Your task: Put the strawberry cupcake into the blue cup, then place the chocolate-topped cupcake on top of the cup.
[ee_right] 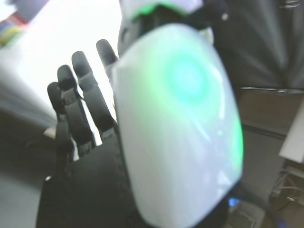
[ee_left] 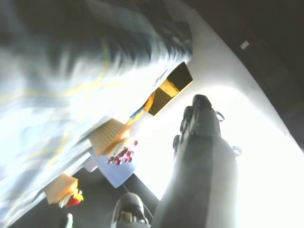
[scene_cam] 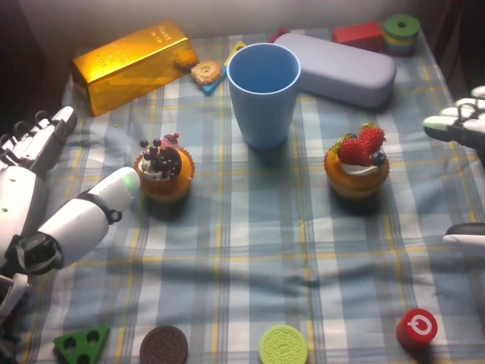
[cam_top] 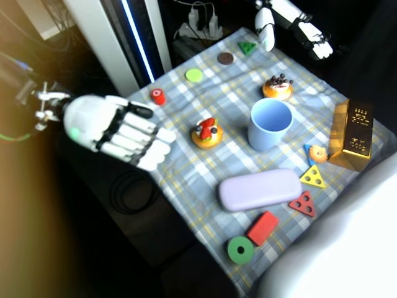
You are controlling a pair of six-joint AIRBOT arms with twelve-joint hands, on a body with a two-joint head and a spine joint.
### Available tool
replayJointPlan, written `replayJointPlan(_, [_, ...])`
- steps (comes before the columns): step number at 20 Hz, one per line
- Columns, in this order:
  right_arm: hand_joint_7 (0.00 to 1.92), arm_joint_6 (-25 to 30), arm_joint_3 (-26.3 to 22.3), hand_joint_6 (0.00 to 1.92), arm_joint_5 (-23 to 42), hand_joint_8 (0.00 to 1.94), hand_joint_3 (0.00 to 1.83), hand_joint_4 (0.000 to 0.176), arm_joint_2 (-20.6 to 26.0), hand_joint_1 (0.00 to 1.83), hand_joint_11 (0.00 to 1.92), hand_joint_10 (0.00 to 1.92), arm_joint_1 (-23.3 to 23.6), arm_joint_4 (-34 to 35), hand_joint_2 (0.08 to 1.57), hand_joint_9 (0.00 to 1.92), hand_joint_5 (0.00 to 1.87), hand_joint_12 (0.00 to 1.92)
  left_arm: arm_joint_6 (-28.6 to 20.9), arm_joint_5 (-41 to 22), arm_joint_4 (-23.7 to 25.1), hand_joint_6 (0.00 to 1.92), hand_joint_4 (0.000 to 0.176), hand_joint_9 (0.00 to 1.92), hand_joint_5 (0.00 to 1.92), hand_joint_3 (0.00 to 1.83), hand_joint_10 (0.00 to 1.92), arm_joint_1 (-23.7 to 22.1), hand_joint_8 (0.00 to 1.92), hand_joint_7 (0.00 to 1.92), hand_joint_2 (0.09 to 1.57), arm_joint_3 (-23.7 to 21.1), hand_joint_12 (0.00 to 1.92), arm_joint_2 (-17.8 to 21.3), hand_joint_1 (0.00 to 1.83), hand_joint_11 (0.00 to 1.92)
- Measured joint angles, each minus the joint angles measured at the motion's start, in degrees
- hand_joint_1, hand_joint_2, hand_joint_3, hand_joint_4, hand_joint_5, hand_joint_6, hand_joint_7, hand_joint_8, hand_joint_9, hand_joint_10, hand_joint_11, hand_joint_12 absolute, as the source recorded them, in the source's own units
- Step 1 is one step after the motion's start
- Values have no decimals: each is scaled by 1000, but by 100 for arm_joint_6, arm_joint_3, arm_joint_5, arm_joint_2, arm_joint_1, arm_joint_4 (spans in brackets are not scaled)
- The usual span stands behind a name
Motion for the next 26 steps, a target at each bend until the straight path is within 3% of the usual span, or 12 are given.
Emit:
replayJointPlan(3, [483,1012,374,0,-310,3,0,49,26,809,216,0,234,-476,903,372,421,281,7,105,129,1,137,126,183,0,1,-42,1,161,1051,66,145,0,215,0])
replayJointPlan(4, [475,1091,435,0,-415,0,0,29,109,786,208,0,525,-715,911,343,395,244,9,168,105,2,132,145,201,0,3,-42,2,187,1044,101,197,0,225,0])
replayJointPlan(6, [458,1119,444,1,-542,1,0,28,140,790,172,0,726,-922,902,316,395,225,7,203,105,2,142,141,204,0,1,-42,1,182,1035,101,169,0,233,0])
replayJointPlan(7, [449,1211,485,0,-632,0,0,40,140,764,161,0,828,-1106,895,307,389,220,9,203,109,0,118,157,223,0,1,-42,0,202,1042,101,209,0,241,0])
replayJointPlan(10, [433,1405,688,4,-1110,0,1,18,129,807,209,2,1305,-1687,910,314,400,240,7,203,109,3,94,175,243,0,0,-42,0,219,1048,98,284,0,232,0])
replayJointPlan(14, [407,1926,1189,12,-1965,0,0,65,-68,816,154,0,1845,-2406,878,289,445,200,7,186,74,0,104,167,231,0,0,-39,0,217,1046,81,191,0,220,0])
replayJointPlan(19, [459,2457,1801,3,-2610,8,1,53,-439,776,343,15,2284,-2975,888,387,464,269,7,192,57,1,96,146,254,0,0,-26,0,194,1057,81,180,0,235,0])
replayJointPlan(20, [495,2487,1869,6,-2699,8,1,78,-503,836,356,5,2326,-3047,893,437,495,370,9,190,24,1,98,151,263,0,0,-26,0,198,1053,81,235,0,236,0])
replayJointPlan(22, [500,2553,2063,0,-2944,2,0,65,-726,933,166,0,2522,-3331,895,444,525,807,7,179,35,1,90,169,270,1,2,-26,1,213,1059,70,254,0,234,0])
replayJointPlan(24, [517,2562,2188,0,-3154,0,0,134,-874,899,129,3,2662,-3473,866,489,542,1011,7,175,81,1,73,176,291,0,1,-26,0,223,1070,70,382,0,230,0])
replayJointPlan(25, [534,2577,2234,3,-3187,6,0,149,-929,917,142,13,2675,-3488,864,521,551,1036,7,162,61,0,79,177,290,0,0,-26,0,220,1066,70,372,0,240,0])
replayJointPlan(26, [517,2583,2269,1,-3206,1,8,133,-964,968,154,20,2673,-3488,887,548,547,1050,7,164,26,1,94,173,284,0,0,-26,0,220,1053,70,308,0,251,0])
